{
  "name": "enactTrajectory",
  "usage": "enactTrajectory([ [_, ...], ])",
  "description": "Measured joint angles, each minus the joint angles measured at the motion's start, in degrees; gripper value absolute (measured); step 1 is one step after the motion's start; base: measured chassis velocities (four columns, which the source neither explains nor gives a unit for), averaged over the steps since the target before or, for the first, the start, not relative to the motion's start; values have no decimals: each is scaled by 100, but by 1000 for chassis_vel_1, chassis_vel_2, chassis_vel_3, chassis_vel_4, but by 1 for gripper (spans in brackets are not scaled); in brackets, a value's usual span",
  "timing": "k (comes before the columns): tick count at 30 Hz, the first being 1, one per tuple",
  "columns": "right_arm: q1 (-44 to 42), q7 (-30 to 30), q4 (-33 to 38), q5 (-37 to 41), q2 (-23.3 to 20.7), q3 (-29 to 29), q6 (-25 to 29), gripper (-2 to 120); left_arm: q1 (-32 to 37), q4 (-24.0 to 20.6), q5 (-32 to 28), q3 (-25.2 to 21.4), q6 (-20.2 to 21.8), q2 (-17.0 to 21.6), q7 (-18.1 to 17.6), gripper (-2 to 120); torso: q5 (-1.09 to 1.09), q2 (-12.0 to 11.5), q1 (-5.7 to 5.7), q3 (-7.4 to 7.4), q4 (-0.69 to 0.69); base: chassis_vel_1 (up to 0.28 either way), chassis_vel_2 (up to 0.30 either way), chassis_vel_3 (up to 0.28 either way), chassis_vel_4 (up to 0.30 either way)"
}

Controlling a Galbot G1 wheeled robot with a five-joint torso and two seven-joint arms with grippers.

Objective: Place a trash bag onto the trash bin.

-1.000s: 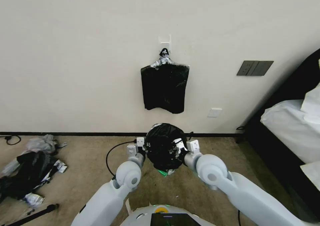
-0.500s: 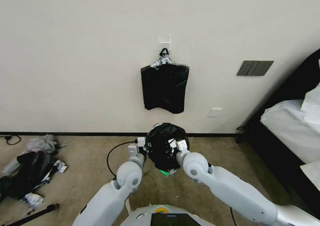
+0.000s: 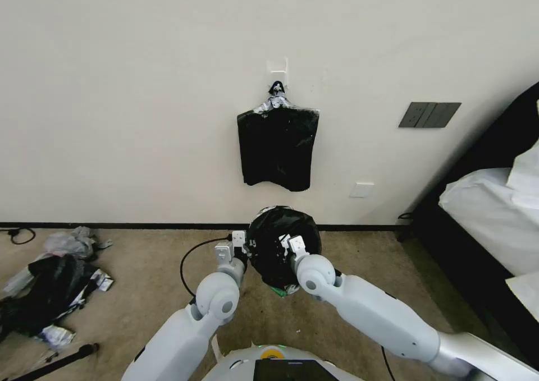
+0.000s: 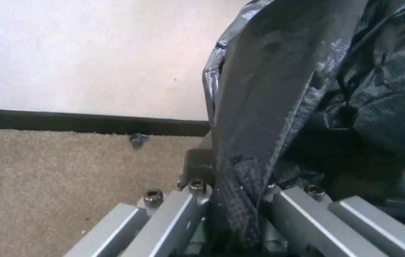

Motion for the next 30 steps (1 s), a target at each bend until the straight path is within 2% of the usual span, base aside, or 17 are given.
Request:
enactTrajectory([
  [21,369,-7,-562,-198,178,-469,6,0,63,-154,-114,19,30,25,5,1,0,0,0,0,0,0,0,0,0],
  [30,555,-12,-818,-242,236,-738,6,0,126,-218,34,91,32,62,90,1,0,0,0,-1,0,0,0,0,0],
])
